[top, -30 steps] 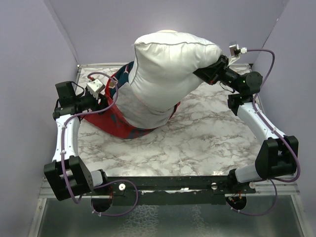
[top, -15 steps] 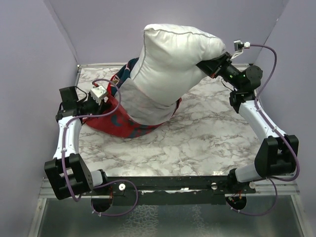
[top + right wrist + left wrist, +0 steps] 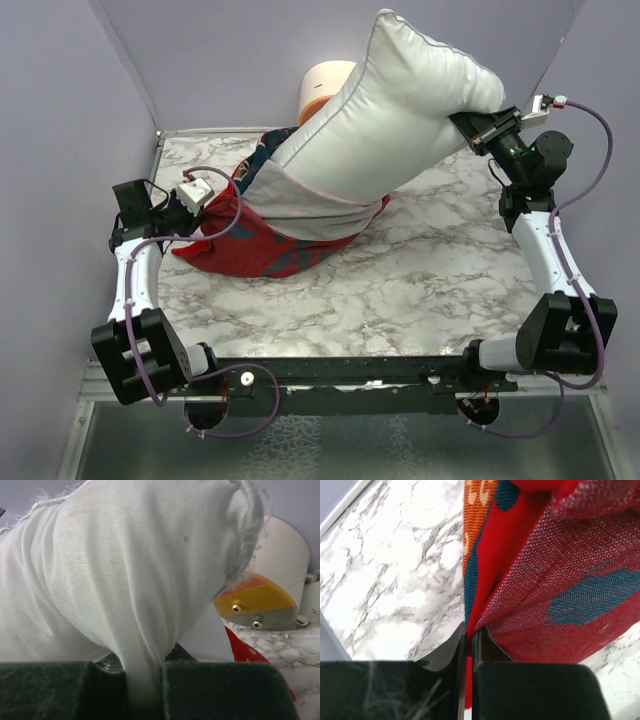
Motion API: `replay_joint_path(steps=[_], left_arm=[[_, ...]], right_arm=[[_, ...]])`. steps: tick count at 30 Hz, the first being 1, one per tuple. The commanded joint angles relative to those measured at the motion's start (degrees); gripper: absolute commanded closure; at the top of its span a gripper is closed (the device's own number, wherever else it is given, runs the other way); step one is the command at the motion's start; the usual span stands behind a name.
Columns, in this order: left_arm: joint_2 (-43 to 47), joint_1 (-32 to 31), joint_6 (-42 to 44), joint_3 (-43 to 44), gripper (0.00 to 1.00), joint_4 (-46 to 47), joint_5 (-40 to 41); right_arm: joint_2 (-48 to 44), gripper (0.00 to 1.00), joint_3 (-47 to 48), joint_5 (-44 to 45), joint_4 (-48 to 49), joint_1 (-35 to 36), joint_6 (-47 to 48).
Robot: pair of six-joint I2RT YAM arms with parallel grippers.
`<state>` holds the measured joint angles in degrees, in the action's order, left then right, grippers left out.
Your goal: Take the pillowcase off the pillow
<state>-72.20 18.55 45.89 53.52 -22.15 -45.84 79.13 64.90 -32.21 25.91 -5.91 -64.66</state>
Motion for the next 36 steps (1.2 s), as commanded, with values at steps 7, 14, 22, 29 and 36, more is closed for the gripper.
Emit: replay_joint_path(steps=[7,14,22,29,36], left_arm=[[-4.5,16.8,14.6,4.8,1.00,-10.4,11.4],[-4.9,19.9,15.8,8.4,1.00,-11.7,10.4],[-0.2,6.4,1.7,20.6,0.02,-22.6,1.6],[3.8,-4.2,-14.7,38.6,0.01,-19.9,-5.7],[2.5,-6.6,-29.6,51.8,0.01,-8.8,-11.3]], right_arm=[[-2.8,0.99,1.4,17.1,8.7,-8.1,-13.5],[-2.7,0.99,3.1,16.3,9.3,-8.1,-15.1],[-2.6,0.99,8.1,16.0,4.3,6.2,2.2],[2.1,0.99,16.6,4.1,11.2,15.8,13.2],[10.3,0.99,38.2,-7.1,-2.8,30.8,29.3]])
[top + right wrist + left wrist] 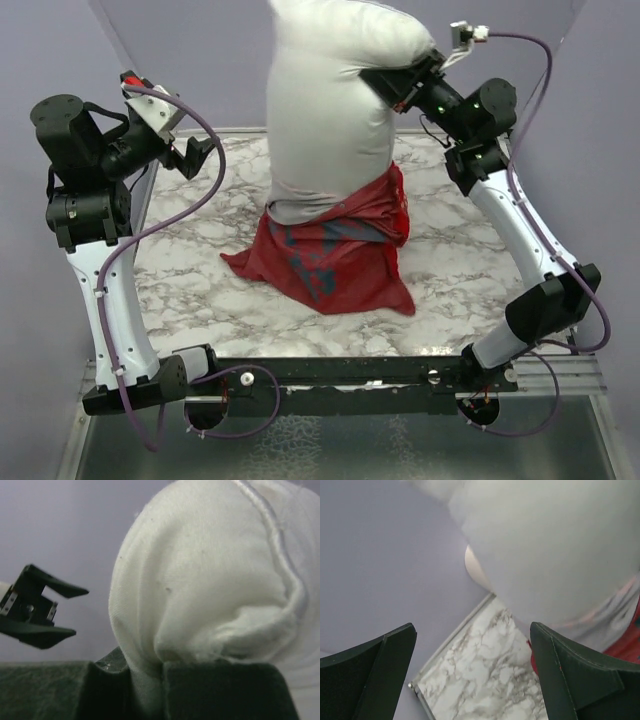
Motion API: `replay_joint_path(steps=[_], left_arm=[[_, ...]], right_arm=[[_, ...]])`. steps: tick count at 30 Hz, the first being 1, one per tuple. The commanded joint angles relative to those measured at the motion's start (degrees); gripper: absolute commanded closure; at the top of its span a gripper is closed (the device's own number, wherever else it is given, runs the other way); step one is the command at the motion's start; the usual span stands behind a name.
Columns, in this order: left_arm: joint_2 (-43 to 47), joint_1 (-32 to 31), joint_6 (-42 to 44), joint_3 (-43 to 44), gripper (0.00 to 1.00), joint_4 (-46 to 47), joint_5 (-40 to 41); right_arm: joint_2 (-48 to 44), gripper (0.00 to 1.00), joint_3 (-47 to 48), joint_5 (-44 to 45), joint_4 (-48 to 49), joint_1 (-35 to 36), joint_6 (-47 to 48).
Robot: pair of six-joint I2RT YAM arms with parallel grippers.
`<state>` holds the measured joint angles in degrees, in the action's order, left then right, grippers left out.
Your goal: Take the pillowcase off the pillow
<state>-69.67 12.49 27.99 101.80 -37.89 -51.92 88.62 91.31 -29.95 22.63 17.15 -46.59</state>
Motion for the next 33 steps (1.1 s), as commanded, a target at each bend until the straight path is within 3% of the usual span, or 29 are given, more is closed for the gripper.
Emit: replay_joint_path(steps=[1,9,18,21,23,29,32,33], left_arm=[[0.3,-0.6,-13.0,3.8,0.01,8.9,-5.7],[4.7,-0.6,-18.5,3.0,0.01,20.8,-9.9],[5.4,-0.5,-19.1,7.4,0.01,21.0,-12.8],[4.9,-0.3,-20.0,8.1,0.01,21.1,-13.5],[3.6,0.0,-18.2,9.5,0.01,16.8,-13.9],[-2.8,0.1,0.2,15.7,0.01,-11.5,-11.4],[-4.8,0.0,4.5,15.5,0.04,-17.5,-9.8],[-5.3,0.0,5.4,15.2,0.09,-18.4,-9.5]], right_arm=[[1.9,0.99,13.8,-10.5,-1.4,9.6,13.2],[6.6,0.99,21.9,-13.1,-14.3,21.4,24.4],[16.2,0.99,33.5,-8.5,-32.0,31.6,38.2],[17.6,0.99,34.4,-8.5,-33.1,33.4,40.5],[17.6,0.99,34.1,-8.4,-32.4,34.6,41.6],[16.4,0.99,32.8,-7.2,-32.1,35.0,43.5],[15.4,0.99,31.6,-6.8,-31.7,35.0,44.1],[15.0,0.92,30.9,-6.3,-31.3,35.0,43.9]])
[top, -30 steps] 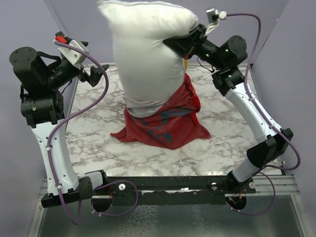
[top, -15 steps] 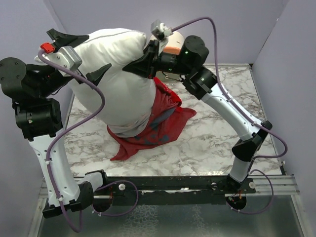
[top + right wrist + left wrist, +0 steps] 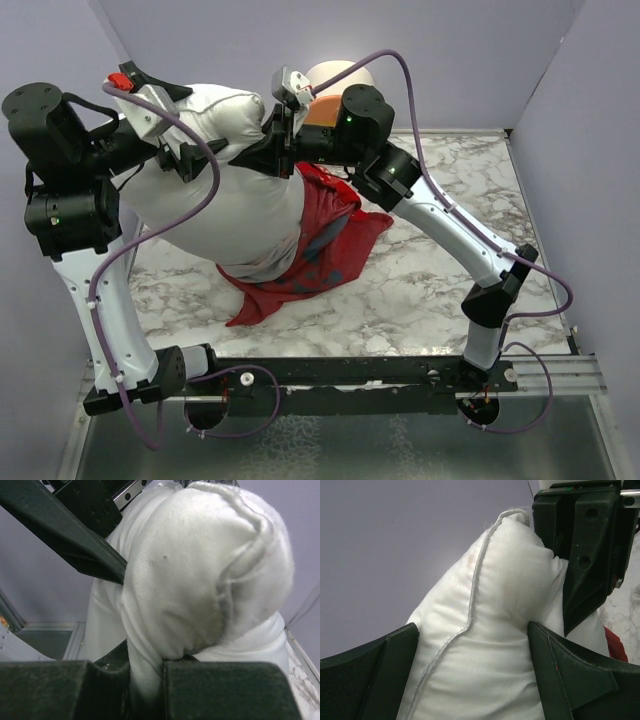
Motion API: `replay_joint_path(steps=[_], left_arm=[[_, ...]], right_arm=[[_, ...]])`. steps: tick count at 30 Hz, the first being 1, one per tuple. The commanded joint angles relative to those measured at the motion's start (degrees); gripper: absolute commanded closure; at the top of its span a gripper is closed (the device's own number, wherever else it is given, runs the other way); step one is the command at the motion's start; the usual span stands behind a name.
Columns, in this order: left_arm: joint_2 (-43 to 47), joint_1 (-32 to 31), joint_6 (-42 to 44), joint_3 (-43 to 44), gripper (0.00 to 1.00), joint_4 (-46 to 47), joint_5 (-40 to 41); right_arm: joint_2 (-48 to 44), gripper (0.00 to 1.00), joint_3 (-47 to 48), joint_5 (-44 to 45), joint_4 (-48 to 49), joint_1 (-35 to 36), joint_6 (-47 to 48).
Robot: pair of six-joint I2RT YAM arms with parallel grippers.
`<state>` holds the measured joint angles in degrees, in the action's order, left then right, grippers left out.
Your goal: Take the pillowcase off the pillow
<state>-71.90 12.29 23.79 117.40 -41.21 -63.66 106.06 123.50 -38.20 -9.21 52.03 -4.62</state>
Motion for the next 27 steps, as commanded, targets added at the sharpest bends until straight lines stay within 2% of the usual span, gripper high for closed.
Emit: replay_joint_path(steps=[1,2,4,5,6,8,11,14,16,18,21,27], left_arm=[[-3.6,0.2,9.8,-0.7,0.16,-15.2,2.8],[-3.8,0.2,9.7,-1.0,0.26,-14.7,3.6],[-4.0,0.2,8.5,-1.4,0.60,-12.6,5.8],[-3.8,0.2,7.9,-1.5,0.75,-11.2,7.1],[-3.5,0.3,7.3,-1.7,0.85,-9.6,8.7],[-2.5,0.3,6.8,-2.3,0.98,-6.7,11.4],[-1.4,0.2,8.0,-2.6,1.00,-5.2,12.8],[-1.5,0.2,7.9,-1.7,1.00,-5.5,11.9],[-1.9,0.2,6.3,-0.9,1.00,-5.0,10.7],[-2.4,0.2,4.5,-0.2,1.00,-4.2,9.4],[-3.1,0.2,2.4,0.6,1.00,-3.0,7.9],[-3.8,0.2,2.7,2.0,1.00,-3.2,8.0]], right_arm=[[-3.1,0.77,-2.3,2.8,0.9,0.1,1.5],[-4.1,0.59,-3.6,4.0,1.0,-0.1,0.9],[-6.6,0.40,-8.0,5.5,2.0,-2.0,-1.7],[-8.7,0.34,-11.7,5.4,3.6,-4.0,-4.2],[-11.1,0.30,-17.3,4.4,6.6,-6.6,-7.2],[-17.0,0.22,-29.6,2.5,13.5,-13.3,-13.4],[-24.8,0.19,-47.0,-1.4,22.5,-24.8,-21.3],[-28.8,0.19,-55.4,3.3,16.4,-30.9,-17.4],[-29.4,0.20,-60.4,7.9,13.6,-32.3,-11.6],[-29.2,0.20,-66.1,9.6,15.0,-33.0,-6.7],[-28.1,0.19,-72.3,7.5,19.1,-33.1,0.1],[-21.4,0.18,-71.7,2.7,16.3,-33.0,10.7]])
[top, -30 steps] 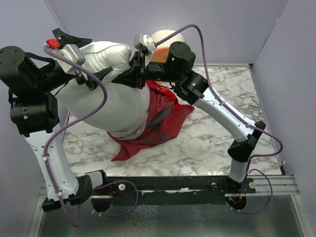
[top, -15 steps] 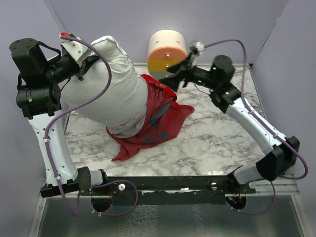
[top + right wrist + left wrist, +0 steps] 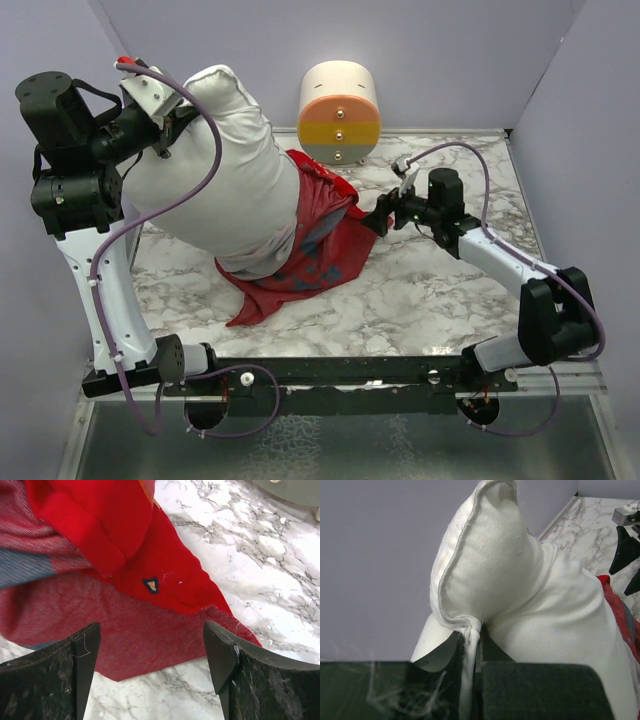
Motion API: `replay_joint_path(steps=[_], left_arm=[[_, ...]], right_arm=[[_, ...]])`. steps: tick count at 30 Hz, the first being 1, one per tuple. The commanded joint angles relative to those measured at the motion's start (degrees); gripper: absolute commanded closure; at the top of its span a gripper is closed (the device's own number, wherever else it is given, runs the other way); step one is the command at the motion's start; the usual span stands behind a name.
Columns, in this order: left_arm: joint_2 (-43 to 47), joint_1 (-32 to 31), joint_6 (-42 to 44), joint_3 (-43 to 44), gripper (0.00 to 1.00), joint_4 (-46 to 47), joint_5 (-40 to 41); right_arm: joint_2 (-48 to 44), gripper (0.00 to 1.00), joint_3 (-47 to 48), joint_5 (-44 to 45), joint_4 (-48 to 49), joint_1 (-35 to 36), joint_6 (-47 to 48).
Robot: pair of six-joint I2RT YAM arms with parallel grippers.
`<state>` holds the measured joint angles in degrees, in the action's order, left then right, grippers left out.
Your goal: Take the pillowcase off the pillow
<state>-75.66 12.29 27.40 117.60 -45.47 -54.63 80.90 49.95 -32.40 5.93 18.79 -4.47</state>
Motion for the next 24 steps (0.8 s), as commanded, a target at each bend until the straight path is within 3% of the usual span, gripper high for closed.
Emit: replay_joint_path(steps=[1,7,15,17,22,24], left_arm=[[-0.1,0.2,-0.8,1.8,1.00,1.1,-1.1],[-0.2,0.2,-0.8,2.9,1.00,0.8,-1.5],[-1.3,0.2,-3.2,6.4,1.00,0.8,-2.2],[-1.6,0.2,-3.7,7.5,1.00,1.1,-2.0],[0.0,0.2,-7.5,7.1,1.00,11.8,4.8],[1.7,0.2,-9.7,4.8,1.00,20.9,8.9]], right_arm=[[5.0,0.18,2.3,-3.4,1.2,0.2,11.2],[13.2,0.18,4.9,-10.3,6.8,0.5,13.8],[24.4,0.24,14.8,-8.3,0.3,4.6,22.4],[25.4,0.35,14.9,-8.2,0.5,5.2,22.2],[25.5,0.94,12.2,-5.5,3.5,5.3,15.8],[26.3,0.99,13.3,-3.3,0.6,5.2,14.3]])
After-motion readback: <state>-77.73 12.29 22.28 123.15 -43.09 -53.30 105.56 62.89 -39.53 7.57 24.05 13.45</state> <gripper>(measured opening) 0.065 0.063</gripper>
